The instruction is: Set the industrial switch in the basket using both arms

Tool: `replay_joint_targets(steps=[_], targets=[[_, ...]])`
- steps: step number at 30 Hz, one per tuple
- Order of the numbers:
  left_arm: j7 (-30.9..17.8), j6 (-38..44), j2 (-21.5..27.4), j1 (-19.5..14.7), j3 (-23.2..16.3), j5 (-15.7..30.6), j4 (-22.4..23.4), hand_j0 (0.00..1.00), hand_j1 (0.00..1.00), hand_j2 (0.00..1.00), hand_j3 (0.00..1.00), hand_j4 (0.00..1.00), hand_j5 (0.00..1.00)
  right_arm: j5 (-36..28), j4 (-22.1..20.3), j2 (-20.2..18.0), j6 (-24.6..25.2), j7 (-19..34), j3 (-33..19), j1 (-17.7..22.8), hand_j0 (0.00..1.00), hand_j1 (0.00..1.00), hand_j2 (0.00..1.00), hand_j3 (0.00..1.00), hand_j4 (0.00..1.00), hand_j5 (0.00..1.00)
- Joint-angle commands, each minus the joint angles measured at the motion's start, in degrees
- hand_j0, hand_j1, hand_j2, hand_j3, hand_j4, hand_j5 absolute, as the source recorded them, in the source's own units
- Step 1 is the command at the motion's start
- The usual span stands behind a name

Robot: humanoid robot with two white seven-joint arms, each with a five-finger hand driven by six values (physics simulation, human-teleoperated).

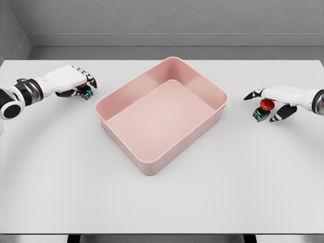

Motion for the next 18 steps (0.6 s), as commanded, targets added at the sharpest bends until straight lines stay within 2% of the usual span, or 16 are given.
replay_joint_targets(steps=[1,5,6,14,18], targets=[[-0.02,0.02,0.05,0.0,0.06,0.27,-0.04,0.4,0.4,0.4,0.4,0.4,0.4,-0.21,-0.07,-0.06,-0.6,0.47,-0.04,0.0,0.79,0.79,0.79,0.79,0.79,0.79],[-0.02,0.02,0.32,0.0,0.32,0.79,-1.01,0.32,0.32,0.32,0.32,0.32,0.32,-0.21,0.02,-0.06,-0.95,0.91,-0.04,-0.09,0.73,0.73,0.73,0.73,0.73,0.73],[-0.02,0.02,0.58,0.26,0.5,1.23,-2.41,0.28,0.28,0.28,0.28,0.28,0.28,-0.21,0.02,-0.15,-0.95,0.91,-0.04,-0.09,0.72,0.72,0.72,0.72,0.72,0.72],[0.07,0.02,5.59,0.79,0.67,6.24,-11.9,0.28,0.28,0.28,0.28,0.28,0.28,-0.21,0.29,-0.06,-1.04,0.91,-0.13,-0.44,0.64,0.64,0.64,0.64,0.64,0.64],[-0.1,0.02,6.99,1.58,0.85,9.06,-18.85,0.28,0.28,0.28,0.28,0.28,0.28,-0.21,0.29,-0.06,-1.12,1.0,-0.13,-0.44,0.59,0.59,0.59,0.59,0.59,0.59]])
